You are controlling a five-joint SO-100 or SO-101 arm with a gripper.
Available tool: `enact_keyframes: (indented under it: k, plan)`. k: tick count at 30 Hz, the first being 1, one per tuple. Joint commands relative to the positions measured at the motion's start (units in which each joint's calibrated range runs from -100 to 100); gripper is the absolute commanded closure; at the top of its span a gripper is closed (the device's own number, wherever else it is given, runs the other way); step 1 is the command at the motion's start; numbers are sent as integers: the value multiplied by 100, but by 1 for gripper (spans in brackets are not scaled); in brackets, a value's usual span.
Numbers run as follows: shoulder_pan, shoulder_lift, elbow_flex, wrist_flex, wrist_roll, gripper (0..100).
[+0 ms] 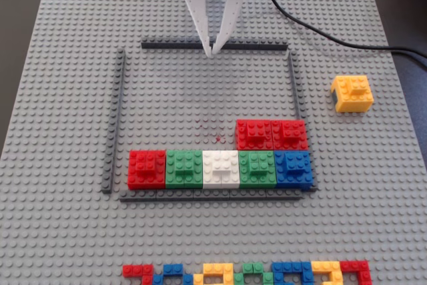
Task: Grab the cube and place it into the grid
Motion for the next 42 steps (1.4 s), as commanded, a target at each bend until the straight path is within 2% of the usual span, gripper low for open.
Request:
enact_keyframes:
  k: [1,29,42]
  plan:
    - [66,-212,53,61,132,100]
    - [51,-212,26,26,151,100]
    - [-111,-178,-917,232,137,100]
